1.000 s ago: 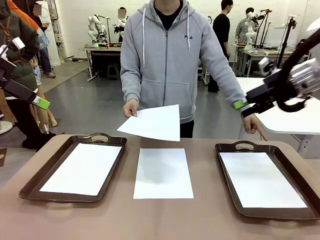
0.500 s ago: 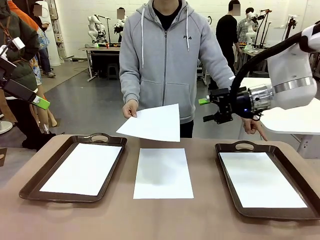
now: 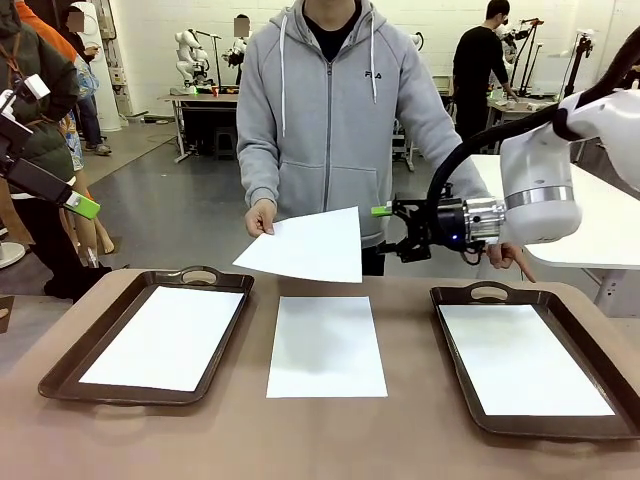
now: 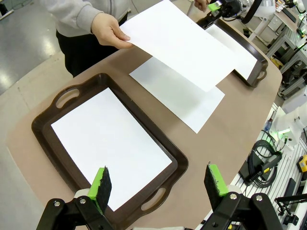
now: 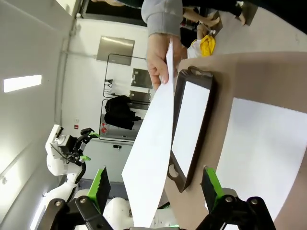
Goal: Sort the A4 documents.
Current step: Receive the A4 Paper, then place the A4 Paper in the designated Handle tray.
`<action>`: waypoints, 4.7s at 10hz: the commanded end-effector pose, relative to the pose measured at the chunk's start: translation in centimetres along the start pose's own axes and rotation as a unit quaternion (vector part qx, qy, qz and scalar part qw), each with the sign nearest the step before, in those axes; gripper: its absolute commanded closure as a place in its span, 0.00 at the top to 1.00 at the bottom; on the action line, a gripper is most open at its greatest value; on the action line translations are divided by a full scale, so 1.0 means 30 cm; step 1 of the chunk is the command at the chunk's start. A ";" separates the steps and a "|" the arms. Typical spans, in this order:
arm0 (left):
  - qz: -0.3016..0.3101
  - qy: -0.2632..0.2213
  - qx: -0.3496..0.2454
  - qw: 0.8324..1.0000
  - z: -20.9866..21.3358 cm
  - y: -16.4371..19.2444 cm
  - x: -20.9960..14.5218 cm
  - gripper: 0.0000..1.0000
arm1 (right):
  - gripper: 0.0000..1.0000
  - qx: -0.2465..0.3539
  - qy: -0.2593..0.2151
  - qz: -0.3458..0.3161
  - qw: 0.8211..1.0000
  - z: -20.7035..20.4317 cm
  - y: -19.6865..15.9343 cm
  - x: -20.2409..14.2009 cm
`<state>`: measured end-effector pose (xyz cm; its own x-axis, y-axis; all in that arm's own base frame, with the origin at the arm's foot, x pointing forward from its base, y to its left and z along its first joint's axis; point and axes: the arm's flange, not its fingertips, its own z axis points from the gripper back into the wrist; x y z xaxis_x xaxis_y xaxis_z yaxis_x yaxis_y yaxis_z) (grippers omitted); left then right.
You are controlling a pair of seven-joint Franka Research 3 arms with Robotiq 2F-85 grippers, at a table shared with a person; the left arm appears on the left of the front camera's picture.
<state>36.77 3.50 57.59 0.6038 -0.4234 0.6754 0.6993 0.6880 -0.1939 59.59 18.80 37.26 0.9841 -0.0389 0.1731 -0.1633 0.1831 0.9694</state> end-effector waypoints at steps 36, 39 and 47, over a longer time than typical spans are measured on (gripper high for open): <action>0.000 0.001 0.003 1.000 -0.001 -0.002 0.000 1.00 | 0.00 0.021 0.065 -0.062 0.996 -0.171 0.027 -0.135; 0.000 0.001 0.003 1.000 -0.001 -0.002 0.000 1.00 | 0.00 0.021 0.065 -0.062 0.996 -0.171 0.027 -0.135; 0.000 0.001 0.003 1.000 -0.001 -0.002 0.000 1.00 | 0.00 0.021 0.065 -0.062 0.996 -0.171 0.027 -0.135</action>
<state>36.77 3.50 57.59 0.6038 -0.4235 0.6753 0.6994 0.6879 -0.1939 55.75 24.02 36.44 0.9960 0.0846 0.0274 -0.0390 0.1383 0.9896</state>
